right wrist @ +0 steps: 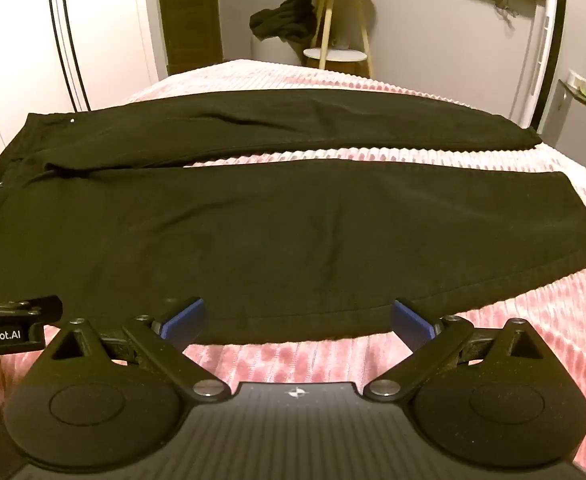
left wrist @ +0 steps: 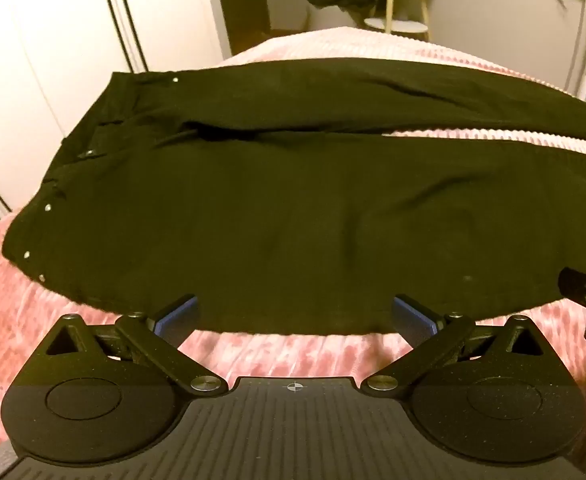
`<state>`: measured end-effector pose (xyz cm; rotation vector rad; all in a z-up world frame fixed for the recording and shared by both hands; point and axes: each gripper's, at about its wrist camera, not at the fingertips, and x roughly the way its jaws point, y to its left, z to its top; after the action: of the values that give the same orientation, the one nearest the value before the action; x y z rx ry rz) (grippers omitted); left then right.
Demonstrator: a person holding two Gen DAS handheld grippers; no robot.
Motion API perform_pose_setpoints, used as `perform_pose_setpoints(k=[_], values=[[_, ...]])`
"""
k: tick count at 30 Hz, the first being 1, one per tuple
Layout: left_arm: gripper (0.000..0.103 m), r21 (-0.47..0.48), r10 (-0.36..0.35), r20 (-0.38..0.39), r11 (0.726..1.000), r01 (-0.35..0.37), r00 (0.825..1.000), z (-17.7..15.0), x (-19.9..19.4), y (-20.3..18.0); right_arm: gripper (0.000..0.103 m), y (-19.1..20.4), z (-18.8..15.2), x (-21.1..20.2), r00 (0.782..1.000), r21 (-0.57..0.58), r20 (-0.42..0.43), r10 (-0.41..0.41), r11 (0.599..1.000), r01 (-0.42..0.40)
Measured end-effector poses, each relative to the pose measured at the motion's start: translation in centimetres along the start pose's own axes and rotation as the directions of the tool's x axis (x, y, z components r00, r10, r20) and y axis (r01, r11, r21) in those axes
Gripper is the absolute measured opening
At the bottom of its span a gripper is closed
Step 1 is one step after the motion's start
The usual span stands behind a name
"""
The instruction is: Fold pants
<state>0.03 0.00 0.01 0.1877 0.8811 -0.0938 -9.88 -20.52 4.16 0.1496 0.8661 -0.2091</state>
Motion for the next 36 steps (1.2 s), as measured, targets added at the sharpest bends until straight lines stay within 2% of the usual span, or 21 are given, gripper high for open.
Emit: perform_pose_setpoints(k=[5, 6, 36], values=[[0.103, -0.021, -0.007, -0.016, 1.0, 0.007, 1.0, 0.18, 0.16, -0.03, 0.099, -0.04, 0.0, -0.02, 1.0, 0.004, 0.001, 0.0, 1.0, 0.0], [0.103, 0.002, -0.008, -0.002, 1.0, 0.008, 1.0, 0.1, 0.17, 0.04, 0.099, -0.06, 0.01, -0.01, 1.0, 0.006, 0.001, 0.001, 1.0, -0.001], [0.103, 0.004, -0.014, 0.0, 1.0, 0.014, 1.0, -0.25, -0.02, -0.2, 0.099, -0.19, -0.02, -0.13, 1.0, 0.011, 0.008, -0.003, 1.0, 0.003]])
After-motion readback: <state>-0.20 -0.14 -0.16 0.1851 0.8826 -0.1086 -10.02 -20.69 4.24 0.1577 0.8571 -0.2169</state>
